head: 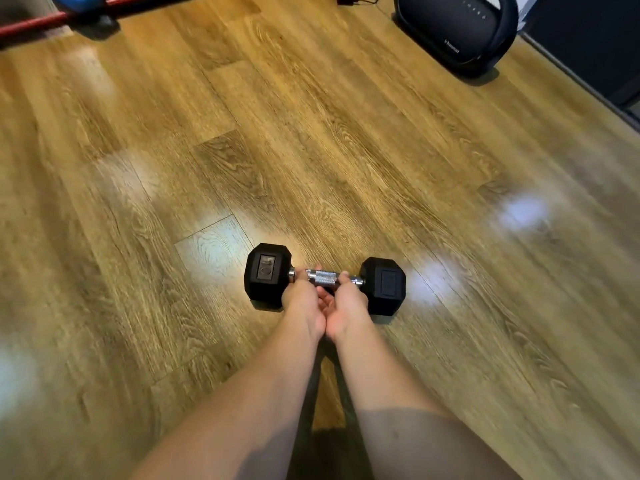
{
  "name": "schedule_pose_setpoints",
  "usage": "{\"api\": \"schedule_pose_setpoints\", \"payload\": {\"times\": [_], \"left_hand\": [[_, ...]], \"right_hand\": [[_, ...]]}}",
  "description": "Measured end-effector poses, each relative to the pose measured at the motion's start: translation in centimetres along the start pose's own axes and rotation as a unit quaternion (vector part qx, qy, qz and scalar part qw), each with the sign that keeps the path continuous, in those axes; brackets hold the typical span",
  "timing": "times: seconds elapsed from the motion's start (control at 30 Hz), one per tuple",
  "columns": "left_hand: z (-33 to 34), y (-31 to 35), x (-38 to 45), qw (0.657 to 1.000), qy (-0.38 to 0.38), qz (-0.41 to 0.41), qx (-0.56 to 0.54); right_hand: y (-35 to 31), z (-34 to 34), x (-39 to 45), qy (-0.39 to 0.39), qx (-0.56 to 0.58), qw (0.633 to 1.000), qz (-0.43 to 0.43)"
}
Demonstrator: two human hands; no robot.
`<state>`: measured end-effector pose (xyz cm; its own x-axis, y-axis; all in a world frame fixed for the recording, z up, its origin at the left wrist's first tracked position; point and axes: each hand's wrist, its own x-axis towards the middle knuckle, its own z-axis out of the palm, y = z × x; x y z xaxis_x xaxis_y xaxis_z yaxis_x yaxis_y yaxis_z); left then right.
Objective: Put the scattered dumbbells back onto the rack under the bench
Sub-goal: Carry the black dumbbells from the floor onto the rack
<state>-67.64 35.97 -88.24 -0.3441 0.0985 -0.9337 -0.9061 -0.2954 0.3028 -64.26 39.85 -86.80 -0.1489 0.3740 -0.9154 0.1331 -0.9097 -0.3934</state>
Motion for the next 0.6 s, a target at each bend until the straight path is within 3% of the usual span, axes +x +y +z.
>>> {"api": "schedule_pose_setpoints", "payload": {"times": [0.3,0.6], "left_hand": [[-1.5,4.8,-9.0,0.998,-0.014,-0.044,-0.05],[-3.8,21.6,-23.8,0.989,-0.004,-0.026,-0.146]], "right_hand": [[-0.8,2.5,-9.7,-0.004,-0.008,1.0,0.023],[-2.2,14.9,-28.3,-0.055,-0.023,0.997,0.037]]}}
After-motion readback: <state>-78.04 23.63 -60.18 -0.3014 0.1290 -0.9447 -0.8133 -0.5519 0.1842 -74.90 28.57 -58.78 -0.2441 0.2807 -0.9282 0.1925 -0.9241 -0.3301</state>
